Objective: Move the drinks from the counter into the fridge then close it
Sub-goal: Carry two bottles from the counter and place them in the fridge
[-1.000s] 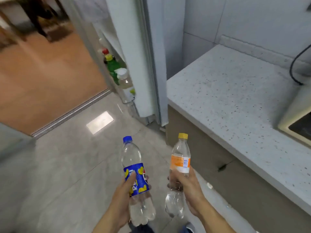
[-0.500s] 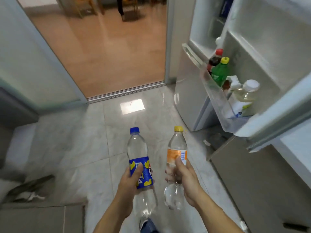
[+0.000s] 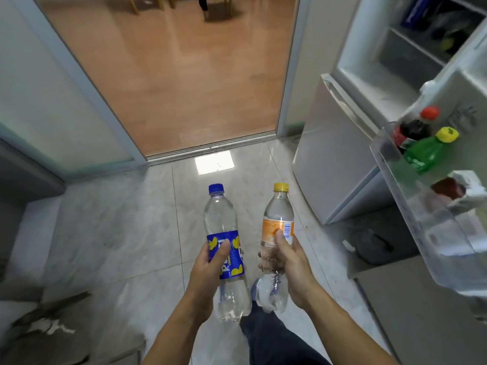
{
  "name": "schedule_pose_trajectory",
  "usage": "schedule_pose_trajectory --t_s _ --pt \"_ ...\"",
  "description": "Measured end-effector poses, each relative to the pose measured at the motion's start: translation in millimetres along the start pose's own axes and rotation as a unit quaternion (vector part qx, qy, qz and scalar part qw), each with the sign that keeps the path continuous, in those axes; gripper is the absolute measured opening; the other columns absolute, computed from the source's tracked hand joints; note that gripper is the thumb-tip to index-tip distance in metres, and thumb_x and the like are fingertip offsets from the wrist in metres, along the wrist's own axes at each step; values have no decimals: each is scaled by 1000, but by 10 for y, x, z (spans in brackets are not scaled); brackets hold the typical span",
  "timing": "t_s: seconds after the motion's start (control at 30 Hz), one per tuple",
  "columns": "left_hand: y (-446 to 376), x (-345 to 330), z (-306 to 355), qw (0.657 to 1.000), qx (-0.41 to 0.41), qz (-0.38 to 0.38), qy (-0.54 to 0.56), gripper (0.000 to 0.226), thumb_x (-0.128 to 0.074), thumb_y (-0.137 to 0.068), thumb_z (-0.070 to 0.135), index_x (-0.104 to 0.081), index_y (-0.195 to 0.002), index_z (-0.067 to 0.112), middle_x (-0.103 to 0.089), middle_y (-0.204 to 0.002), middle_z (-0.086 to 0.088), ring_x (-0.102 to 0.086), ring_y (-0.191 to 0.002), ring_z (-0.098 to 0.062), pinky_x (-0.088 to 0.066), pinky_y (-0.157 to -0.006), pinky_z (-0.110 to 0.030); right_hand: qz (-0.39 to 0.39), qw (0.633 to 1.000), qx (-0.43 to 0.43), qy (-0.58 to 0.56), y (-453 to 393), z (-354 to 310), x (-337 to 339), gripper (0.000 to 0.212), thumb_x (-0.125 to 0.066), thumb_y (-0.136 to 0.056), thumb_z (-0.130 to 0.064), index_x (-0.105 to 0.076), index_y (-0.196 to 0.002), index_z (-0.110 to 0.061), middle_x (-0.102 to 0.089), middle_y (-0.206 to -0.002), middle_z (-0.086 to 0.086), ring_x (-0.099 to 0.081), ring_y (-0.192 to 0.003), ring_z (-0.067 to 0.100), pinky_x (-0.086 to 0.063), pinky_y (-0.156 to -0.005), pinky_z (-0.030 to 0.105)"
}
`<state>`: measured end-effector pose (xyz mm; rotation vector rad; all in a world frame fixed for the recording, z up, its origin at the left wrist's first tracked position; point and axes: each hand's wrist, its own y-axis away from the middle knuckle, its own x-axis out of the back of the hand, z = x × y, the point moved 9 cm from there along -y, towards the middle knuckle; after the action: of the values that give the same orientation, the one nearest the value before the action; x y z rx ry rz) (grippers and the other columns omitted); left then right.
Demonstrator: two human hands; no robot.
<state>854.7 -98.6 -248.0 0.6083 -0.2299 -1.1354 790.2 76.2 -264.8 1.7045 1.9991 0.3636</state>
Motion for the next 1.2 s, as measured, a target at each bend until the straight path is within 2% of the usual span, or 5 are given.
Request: schedule_pose_trajectory --t_s 0.3,0.67,0.93,1.03,1.2 --pt "-1420 -314 1155 1000 -16 -1 -20 55 -62 -74 52 -61 -117 18 -77 -94 -6 -74 -86 -28 -59 -62 -28 19 1000 3 -17 -1519 -968 -210 69 -67 -67 -72 -61 -113 -21 -72 -99 14 -72 -87 28 -61 -69 36" --pt "-3011 -1191 2132 990 3 -137 -42 59 -64 -70 54 -64 -113 13 -75 -94 -17 -73 -76 -30 -58 -59 -33 154 985 35 -73 -2784 -1720 46 59 -70 -71 -66 -63 -105 -18 -74 -85 15 -70 -72 28 -59 -73 47" --pt "-3917 -1991 2860 947 31 -304 -101 57 -68 -68 54 -68 -109 15 -74 -96 -19 -72 -79 -34 -59 -66 -39 310 937 88 -138 -3096 -2432 128 69 -72 -66 -67 -60 -106 -12 -70 -78 13 -66 -63 27 -54 -54 31" --pt "-4073 -2399 3097 927 18 -351 -134 62 -68 -67 55 -66 -113 14 -74 -100 -18 -71 -88 -37 -57 -84 -48 368 910 104 -158 -3120 -2663 242 68 -77 -71 -64 -62 -110 -10 -71 -82 13 -67 -65 25 -54 -56 31" --pt "-4144 -3059 3189 892 27 -417 -171 59 -67 -65 59 -68 -112 24 -76 -101 -10 -73 -93 -30 -57 -87 -44 442 865 138 -191 -3076 -2876 560 61 -69 -67 -60 -63 -106 -13 -72 -80 10 -68 -70 22 -57 -61 31"
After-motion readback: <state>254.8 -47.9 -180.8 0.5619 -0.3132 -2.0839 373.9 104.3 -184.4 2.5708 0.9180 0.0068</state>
